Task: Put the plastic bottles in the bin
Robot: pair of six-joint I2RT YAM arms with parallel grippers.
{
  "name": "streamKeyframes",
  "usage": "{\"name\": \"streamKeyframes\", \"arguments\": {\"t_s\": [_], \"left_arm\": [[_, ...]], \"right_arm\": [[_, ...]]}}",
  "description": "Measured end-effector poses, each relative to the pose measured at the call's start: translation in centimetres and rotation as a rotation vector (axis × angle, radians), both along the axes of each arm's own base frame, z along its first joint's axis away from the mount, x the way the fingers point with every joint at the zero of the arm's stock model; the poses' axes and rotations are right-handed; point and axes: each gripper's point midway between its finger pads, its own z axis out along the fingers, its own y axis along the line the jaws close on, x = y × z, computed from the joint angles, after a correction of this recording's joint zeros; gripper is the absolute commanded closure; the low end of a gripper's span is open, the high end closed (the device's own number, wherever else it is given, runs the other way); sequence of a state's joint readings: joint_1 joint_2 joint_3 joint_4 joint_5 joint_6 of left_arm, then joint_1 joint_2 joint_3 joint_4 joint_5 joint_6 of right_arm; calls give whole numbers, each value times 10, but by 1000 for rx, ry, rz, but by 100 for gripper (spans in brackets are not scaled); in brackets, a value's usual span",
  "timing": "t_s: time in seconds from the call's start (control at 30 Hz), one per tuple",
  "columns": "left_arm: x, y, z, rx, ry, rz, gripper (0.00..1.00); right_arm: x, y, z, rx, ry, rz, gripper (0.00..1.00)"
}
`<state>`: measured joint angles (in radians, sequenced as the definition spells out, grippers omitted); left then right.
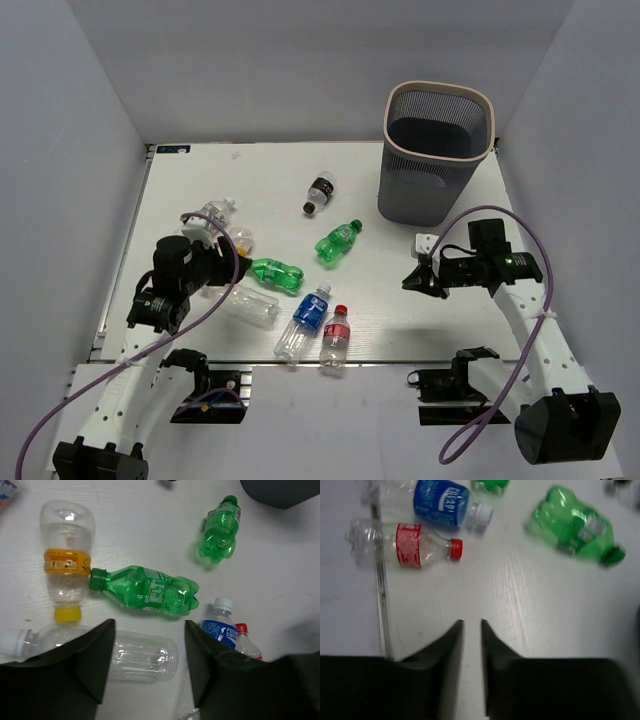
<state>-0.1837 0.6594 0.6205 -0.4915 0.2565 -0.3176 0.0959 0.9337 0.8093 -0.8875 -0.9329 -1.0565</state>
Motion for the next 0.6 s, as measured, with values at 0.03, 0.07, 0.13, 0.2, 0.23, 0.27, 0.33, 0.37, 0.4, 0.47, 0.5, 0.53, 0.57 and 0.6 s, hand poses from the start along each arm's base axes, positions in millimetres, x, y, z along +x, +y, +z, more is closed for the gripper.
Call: {"name": "streamKeyframes", "arguments": {"t_s": [0.03,0.07,0.13,0.2,0.23,0.27,0.33,0.37,0.4,0.47,0.5,0.53,0.57,0.6], "left_arm": [[-1,-1,-2,0,12,-7,41],[-1,-2,-5,0,26,-14,41],[-4,-3,-10,1,53,-23,30],[-6,-4,-13,1,67,-30,25],[-7,-5,-13,-3,73,-33,24],[-9,-5,-12,-6,77,-38,22],[-10,-8,-8,-15,77,-52,20],[-11,-10,-5,-22,72,-65,20],[-12,-12,-2,-29,70,-79,20],[-15,-17,4,-43,66,-109,18],[-15,-20,6,-49,68,-124,18],[-16,-22,8,-55,75,-140,18],[-16,-24,9,-59,79,-151,18],[-16,-25,8,-61,91,-161,18]], "right_arm": [[-3,5,3,4,-35,56,82],[-7,9,5,3,-68,113,65],[-11,19,5,-4,-146,231,12],[-17,27,2,-15,-225,340,10],[-20,32,1,-21,-275,403,10],[-23,36,0,-22,-317,457,10],[-31,46,-4,-22,-405,573,10],[-35,50,-8,-21,-434,625,10],[-39,54,-13,-19,-452,673,10],[-46,63,-23,-15,-457,762,10],[-49,68,-29,-10,-449,802,10],[-56,76,-38,-8,-424,865,10],[-58,79,-42,-8,-413,886,10],[-64,85,-50,-14,-382,941,12]]}}
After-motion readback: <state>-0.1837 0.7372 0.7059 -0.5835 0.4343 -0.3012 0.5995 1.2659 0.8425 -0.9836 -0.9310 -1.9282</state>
